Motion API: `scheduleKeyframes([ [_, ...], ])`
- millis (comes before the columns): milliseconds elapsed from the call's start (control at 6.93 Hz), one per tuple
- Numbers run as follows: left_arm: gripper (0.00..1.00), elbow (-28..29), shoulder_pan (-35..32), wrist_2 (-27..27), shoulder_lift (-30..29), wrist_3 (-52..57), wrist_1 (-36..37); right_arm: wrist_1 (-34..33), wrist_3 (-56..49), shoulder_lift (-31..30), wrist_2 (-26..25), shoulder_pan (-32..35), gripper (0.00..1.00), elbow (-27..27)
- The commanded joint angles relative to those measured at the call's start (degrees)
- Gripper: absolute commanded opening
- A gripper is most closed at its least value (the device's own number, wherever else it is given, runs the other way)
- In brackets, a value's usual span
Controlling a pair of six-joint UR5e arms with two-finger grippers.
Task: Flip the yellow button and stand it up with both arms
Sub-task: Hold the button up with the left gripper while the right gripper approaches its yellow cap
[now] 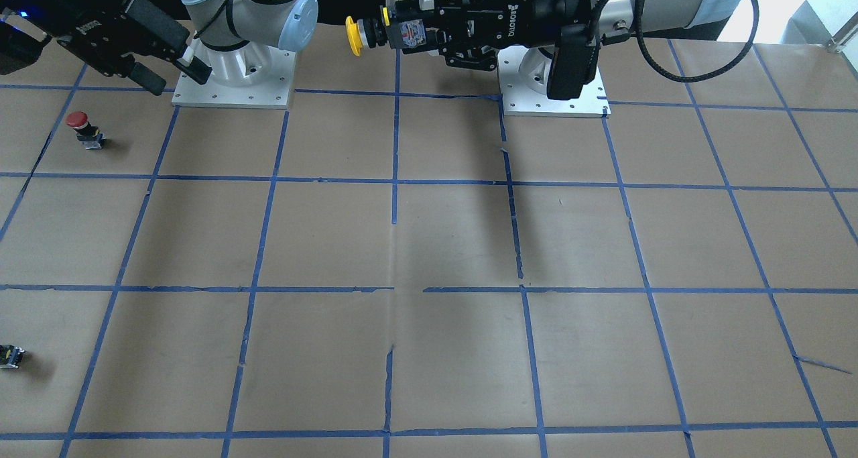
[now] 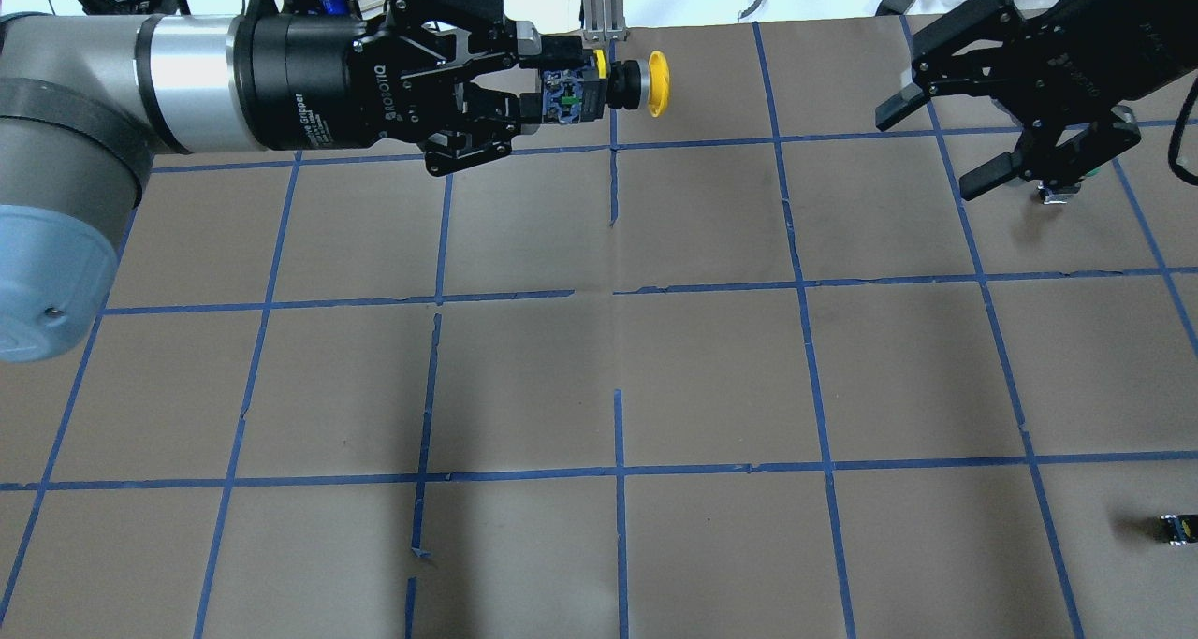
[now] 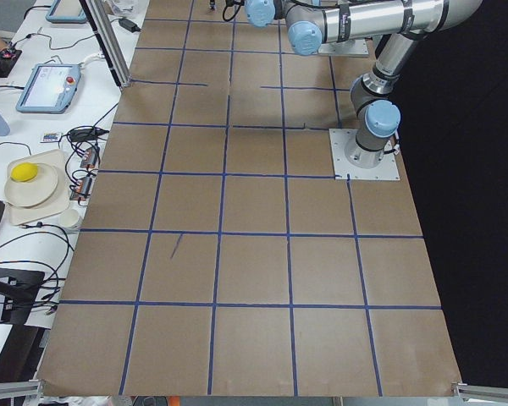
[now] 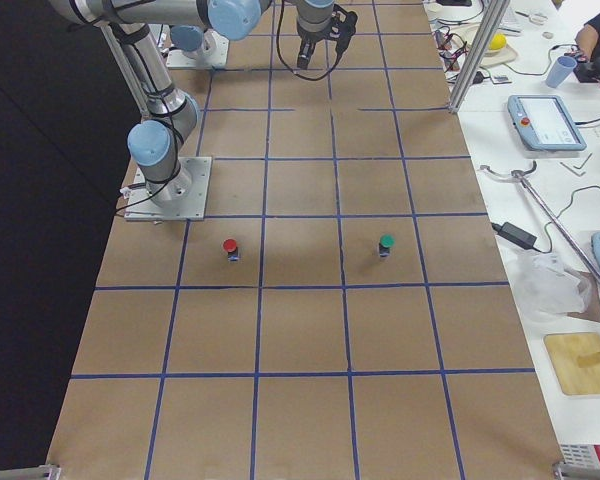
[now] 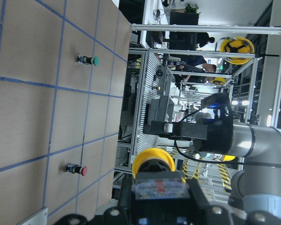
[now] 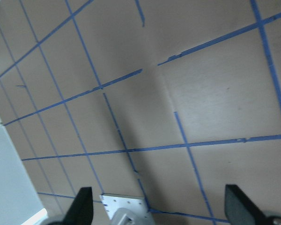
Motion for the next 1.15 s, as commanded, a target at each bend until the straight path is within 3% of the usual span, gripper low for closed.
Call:
scheduleKeyframes([
  [0, 0.03, -0.1, -1.2, -3.6, 0.0, -0.1, 0.1, 1.8, 2.5, -0.1, 10.0, -0.2, 1.00, 0.5],
  [144, 0.02, -0.2, -1.2, -6.0, -0.6, -0.1, 0.1, 1.7, 2.7, -0.1, 14.6, -0.2, 1.00, 0.7],
  [288, 0.02, -0.2, -1.3, -9.0, -0.5, 0.0, -0.1, 2.0, 4.3, -0.4, 15.2, -0.1, 1.00, 0.7],
  [577, 0.02, -0.1, -1.4, -9.5, -0.4, -0.2, -0.3, 2.1, 11.4, -1.9, 24.3, 1.3, 1.00, 0.8],
  [865, 0.02, -0.2, -2.3, -7.5, -0.1, -0.1, -0.7, 2.5, 11.9, -3.2, 32.2, 4.8, 1.00, 0.8],
  [1010, 0.02, -0.1, -2.8, -7.3, 0.2, -0.1, -0.7, 2.5, 12.1, -3.3, 32.6, 6.6, 0.99, 0.8],
])
